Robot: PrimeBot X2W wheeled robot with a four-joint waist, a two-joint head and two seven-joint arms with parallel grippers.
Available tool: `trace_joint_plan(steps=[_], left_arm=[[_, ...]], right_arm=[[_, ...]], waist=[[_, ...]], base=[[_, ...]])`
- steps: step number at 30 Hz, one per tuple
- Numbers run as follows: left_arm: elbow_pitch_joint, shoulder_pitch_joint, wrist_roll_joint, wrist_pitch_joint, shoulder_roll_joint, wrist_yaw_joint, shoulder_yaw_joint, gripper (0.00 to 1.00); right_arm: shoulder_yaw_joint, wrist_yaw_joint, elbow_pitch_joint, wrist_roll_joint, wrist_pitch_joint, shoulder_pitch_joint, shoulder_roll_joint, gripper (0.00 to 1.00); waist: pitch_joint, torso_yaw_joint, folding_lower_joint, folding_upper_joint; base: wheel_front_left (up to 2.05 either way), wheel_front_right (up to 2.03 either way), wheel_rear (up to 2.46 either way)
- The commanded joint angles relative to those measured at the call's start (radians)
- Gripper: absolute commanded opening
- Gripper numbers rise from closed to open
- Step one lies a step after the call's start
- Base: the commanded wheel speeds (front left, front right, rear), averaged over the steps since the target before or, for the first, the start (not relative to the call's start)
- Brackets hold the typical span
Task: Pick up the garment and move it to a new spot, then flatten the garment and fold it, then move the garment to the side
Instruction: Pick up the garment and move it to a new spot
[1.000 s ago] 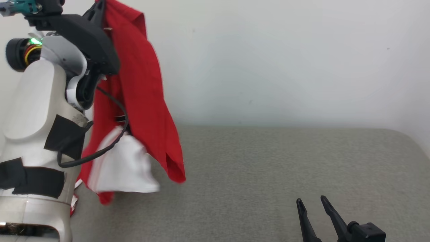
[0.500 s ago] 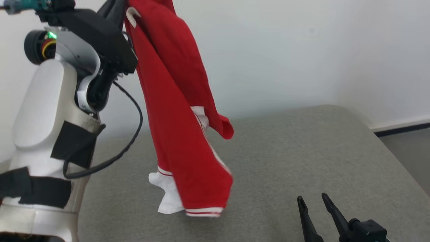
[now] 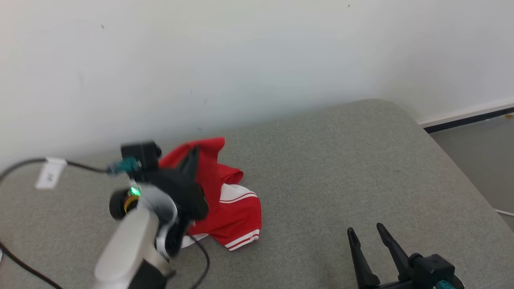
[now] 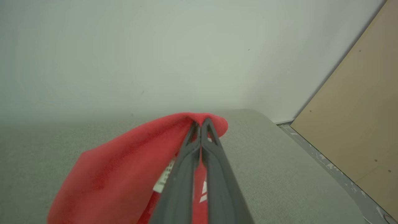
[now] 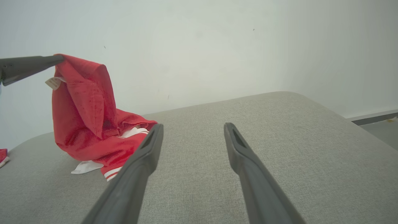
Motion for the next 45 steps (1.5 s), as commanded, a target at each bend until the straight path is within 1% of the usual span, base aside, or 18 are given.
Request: trace_joint_plan(steps=[1, 3, 4, 5, 6, 10, 12, 16, 18, 19, 20, 22, 25, 28, 33, 36, 40, 45], left_arm=[[0.014, 0.031, 0.014, -0.021, -0.008, -0.001, -0.015, 0.00], [0.046, 0.070, 0.021, -0.055, -0.017, -0.008, -0.053, 0.00], [0.065, 0.085, 0.030, -0.066, -0.020, -0.009, -0.073, 0.14], [0.084, 0.097, 0.029, -0.076, -0.021, -0.012, -0.090, 0.93], [0.101, 0.106, 0.029, -0.085, -0.022, -0.013, -0.103, 1.00], [0.133, 0.120, 0.016, -0.101, -0.028, -0.020, -0.159, 1.00], [0.117, 0.130, 0.023, -0.138, -0.027, -0.024, -0.184, 1.00], [0.041, 0.177, 0.038, -0.254, 0.023, -0.023, -0.196, 1.00], [0.010, 0.201, 0.034, -0.272, 0.030, -0.024, -0.195, 1.00], [-0.071, 0.254, 0.044, -0.303, 0.063, -0.024, -0.193, 1.00], [-0.071, 0.254, 0.044, -0.303, 0.063, -0.024, -0.193, 1.00], [-0.156, 0.328, 0.058, -0.316, 0.099, -0.021, -0.162, 1.00], [-0.320, 0.449, 0.117, -0.316, 0.121, 0.010, -0.080, 1.00], [-0.453, 0.579, 0.184, -0.316, 0.115, 0.033, 0.009, 1.00], [-0.608, 0.730, 0.289, -0.317, 0.082, 0.012, 0.124, 1.00], [-0.643, 0.792, 0.352, -0.317, 0.069, 0.000, 0.179, 1.00], [-0.645, 0.836, 0.417, -0.317, 0.053, -0.006, 0.239, 1.00], [-0.612, 0.865, 0.479, -0.317, 0.057, -0.013, 0.254, 1.00]], right_arm=[[0.004, 0.003, -0.002, -0.007, 0.005, -0.015, -0.001, 1.00], [0.011, 0.003, -0.003, -0.011, 0.012, -0.012, -0.001, 1.00], [0.014, 0.003, -0.003, -0.011, 0.013, -0.014, -0.001, 1.00], [0.016, 0.003, -0.005, -0.011, 0.014, -0.016, -0.001, 1.00], [0.018, 0.003, -0.006, -0.011, 0.013, -0.019, -0.001, 1.00], [0.014, 0.003, -0.007, -0.010, 0.015, -0.021, -0.001, 1.00], [0.009, 0.003, -0.003, -0.011, 0.013, -0.014, -0.001, 1.00], [-0.015, 0.003, 0.000, -0.011, 0.010, 0.005, -0.001, 1.00], [-0.022, 0.003, 0.001, -0.012, 0.006, 0.010, -0.001, 1.00], [-0.033, 0.003, 0.006, -0.019, -0.005, 0.016, 0.000, 1.00], [-0.033, 0.003, 0.006, -0.019, -0.005, 0.016, 0.000, 1.00], [-0.048, 0.003, 0.011, -0.022, -0.015, 0.024, -0.001, 1.00], [-0.072, 0.003, 0.024, -0.017, -0.041, 0.032, -0.001, 1.00], [-0.089, 0.003, 0.043, -0.017, -0.062, 0.032, -0.001, 1.00], [-0.113, 0.003, 0.071, -0.025, -0.093, 0.046, -0.001, 1.00], [-0.104, 0.003, 0.091, -0.040, -0.111, 0.054, 0.000, 1.00], [-0.099, 0.003, 0.126, -0.054, -0.136, 0.068, -0.001, 1.00], [-0.114, 0.003, 0.163, -0.065, -0.156, 0.077, -0.001, 1.00]], waist=[[0.014, -0.008, -0.0002, 0.0000], [0.022, -0.009, -0.0002, 0.0000], [0.025, -0.009, -0.0002, 0.0000], [0.028, -0.009, -0.0002, 0.0000], [0.030, -0.009, -0.0002, 0.0000], [0.029, 0.002, -0.0002, 0.0000], [0.022, 0.013, -0.0002, 0.0000], [0.005, 0.042, -0.0002, 0.0000], [0.000, 0.051, -0.0002, 0.0000], [-0.013, 0.072, -0.0002, 0.0000], [-0.013, 0.072, -0.0002, 0.0000], [-0.023, 0.092, -0.0002, 0.0000], [-0.036, 0.128, -0.0002, 0.0000], [-0.048, 0.165, -0.0002, 0.0000], [-0.067, 0.221, -0.0002, 0.0000], [-0.076, 0.239, -0.0002, 0.0000], [-0.084, 0.257, -0.0002, 0.0000], [-0.087, 0.264, -0.0002, 0.0000]], base=[[0.00, 0.00, 0.00], [0.00, 0.00, 0.00], [0.00, 0.00, 0.00], [0.00, 0.00, 0.00], [0.00, 0.00, 0.00], [0.00, 0.00, 0.00], [0.00, 0.00, 0.00], [0.00, 0.00, 0.00], [0.00, 0.00, 0.00], [0.00, 0.00, 0.00], [0.00, 0.00, 0.00], [0.00, 0.00, 0.00], [0.00, 0.00, 0.00], [0.00, 0.00, 0.00], [0.00, 0.00, 0.00], [0.00, 0.00, 0.00], [0.00, 0.00, 0.00], [0.00, 0.00, 0.00]])
